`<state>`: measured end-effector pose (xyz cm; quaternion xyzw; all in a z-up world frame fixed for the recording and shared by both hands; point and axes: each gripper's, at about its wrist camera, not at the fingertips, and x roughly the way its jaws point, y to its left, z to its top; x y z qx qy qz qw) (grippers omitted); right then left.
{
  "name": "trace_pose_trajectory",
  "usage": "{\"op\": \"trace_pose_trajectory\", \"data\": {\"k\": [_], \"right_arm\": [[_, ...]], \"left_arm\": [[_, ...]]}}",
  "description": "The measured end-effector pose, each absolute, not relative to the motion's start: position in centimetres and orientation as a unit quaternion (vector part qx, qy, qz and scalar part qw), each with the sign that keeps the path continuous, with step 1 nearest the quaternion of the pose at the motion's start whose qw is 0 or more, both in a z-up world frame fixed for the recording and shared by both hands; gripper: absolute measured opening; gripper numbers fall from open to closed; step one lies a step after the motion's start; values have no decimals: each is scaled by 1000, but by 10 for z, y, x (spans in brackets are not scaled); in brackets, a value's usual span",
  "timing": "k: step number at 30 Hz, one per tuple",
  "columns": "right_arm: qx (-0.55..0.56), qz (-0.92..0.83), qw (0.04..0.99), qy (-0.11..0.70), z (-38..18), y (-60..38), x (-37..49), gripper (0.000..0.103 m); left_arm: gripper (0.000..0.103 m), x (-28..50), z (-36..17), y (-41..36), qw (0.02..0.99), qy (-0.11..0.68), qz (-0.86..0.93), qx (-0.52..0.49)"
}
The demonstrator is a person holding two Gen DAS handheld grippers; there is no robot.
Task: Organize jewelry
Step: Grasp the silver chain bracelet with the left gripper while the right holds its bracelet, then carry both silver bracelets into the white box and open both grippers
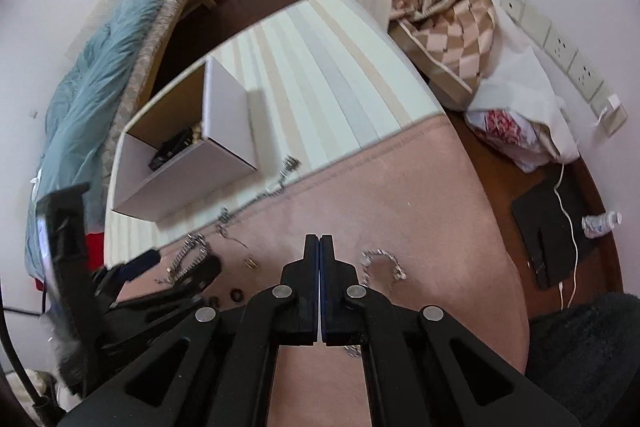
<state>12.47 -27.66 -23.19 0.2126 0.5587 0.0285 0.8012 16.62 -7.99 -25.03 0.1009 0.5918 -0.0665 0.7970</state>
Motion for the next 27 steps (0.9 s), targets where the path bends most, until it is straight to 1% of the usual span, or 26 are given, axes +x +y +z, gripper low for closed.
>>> {"op": "trace_pose_trajectory", "data": {"k": [1, 2, 3, 4, 5, 6, 7, 8, 9, 12, 17, 19, 20, 21, 27], "right_arm": [[216, 25, 798, 562, -234, -279, 124, 0], [220, 22, 792, 569, -238, -282, 122, 1], [224, 24, 787, 575, -242, -283, 121, 1], [225, 21, 783, 580, -245, -284, 118, 2], [224, 20, 782, 582, -248, -284, 115, 7], [222, 24, 779, 586, -252, -282, 111, 16], [218, 22, 777, 590, -256, -281, 108, 21], [214, 22, 775, 594, -259, -278, 104, 30], [209, 26, 774, 597, -262, -275, 100, 33], [190, 26, 775, 602, -267, -266, 91, 33], [117, 14, 786, 606, -270, -246, 85, 33], [89, 5, 795, 600, -268, -238, 84, 30], [75, 4, 800, 596, -268, -234, 83, 12], [72, 7, 801, 594, -268, -232, 82, 3], [126, 35, 796, 591, -256, -233, 79, 1]], "left_arm": [[74, 170, -253, -79, 798, 590, -70, 101], [64, 171, -252, -79, 803, 583, -72, 99], [57, 172, -250, -80, 803, 584, -82, 93], [36, 173, -248, -80, 805, 581, -82, 94], [13, 174, -247, -81, 806, 578, -80, 100], [13, 175, -247, -81, 803, 581, -85, 98], [13, 176, -247, -79, 803, 583, -89, 91], [12, 177, -247, -76, 802, 584, -91, 79], [12, 176, -246, -70, 804, 584, -90, 67], [12, 166, -238, -53, 811, 577, -86, 41], [12, 136, -226, -18, 815, 574, -74, 2], [12, 128, -223, -1, 814, 576, -70, -18], [12, 119, -222, 2, 814, 576, -68, -26], [12, 114, -220, 6, 814, 576, -65, -32], [12, 82, -202, 27, 819, 566, -62, -74]]}}
